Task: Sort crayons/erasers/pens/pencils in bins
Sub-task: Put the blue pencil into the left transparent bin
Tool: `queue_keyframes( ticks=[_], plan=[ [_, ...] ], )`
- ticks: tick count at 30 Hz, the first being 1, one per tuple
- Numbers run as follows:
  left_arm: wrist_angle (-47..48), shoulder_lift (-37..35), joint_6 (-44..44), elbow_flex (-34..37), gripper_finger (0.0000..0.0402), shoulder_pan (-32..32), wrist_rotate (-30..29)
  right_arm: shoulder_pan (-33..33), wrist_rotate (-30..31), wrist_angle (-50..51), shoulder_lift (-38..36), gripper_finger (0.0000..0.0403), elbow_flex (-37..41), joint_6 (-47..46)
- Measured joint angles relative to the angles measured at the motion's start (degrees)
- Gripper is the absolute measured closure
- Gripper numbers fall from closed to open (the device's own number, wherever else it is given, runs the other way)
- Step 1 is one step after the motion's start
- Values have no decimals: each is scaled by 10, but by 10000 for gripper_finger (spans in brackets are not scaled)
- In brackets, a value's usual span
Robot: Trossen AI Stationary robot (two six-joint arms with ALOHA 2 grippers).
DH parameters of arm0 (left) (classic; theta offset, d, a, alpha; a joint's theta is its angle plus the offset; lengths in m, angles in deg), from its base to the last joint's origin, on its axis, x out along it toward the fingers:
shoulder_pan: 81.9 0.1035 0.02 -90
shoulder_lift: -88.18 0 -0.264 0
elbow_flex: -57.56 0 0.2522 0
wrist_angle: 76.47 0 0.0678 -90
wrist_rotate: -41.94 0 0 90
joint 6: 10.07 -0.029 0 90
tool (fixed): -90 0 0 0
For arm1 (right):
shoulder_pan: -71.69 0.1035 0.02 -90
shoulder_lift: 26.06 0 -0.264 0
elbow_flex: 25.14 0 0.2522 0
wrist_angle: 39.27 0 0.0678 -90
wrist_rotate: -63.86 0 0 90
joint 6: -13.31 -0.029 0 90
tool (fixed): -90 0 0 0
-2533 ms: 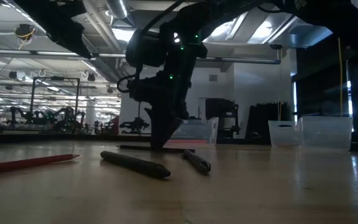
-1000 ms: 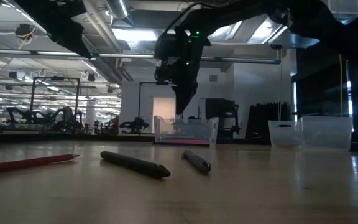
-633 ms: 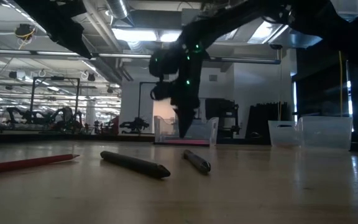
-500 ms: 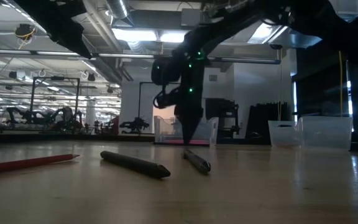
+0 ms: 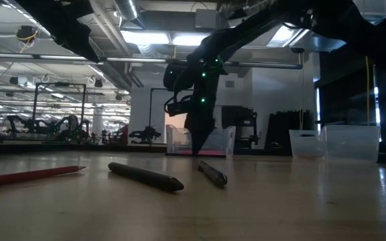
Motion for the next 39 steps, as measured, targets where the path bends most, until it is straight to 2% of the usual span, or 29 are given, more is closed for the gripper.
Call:
queue_keyframes(
  ticks=[5,11,22,28,32,39],
  plan=[
    [-5,0,-1,8,278,0,0,-17,-1,-1,0,263,7,-3],
    [-19,0,-11,12,278,0,0,-25,-47,1,0,275,7,-14],
    [-22,0,-12,12,278,0,0,-20,-65,38,0,352,7,-16],
    [-22,0,-12,12,278,0,0,-13,-76,73,-2,396,6,-49],
    [-22,0,-12,12,278,0,0,12,-83,93,-2,399,6,-79],
    [-25,0,-12,12,278,0,0,51,-84,105,0,399,-8,-75]
  ],
)
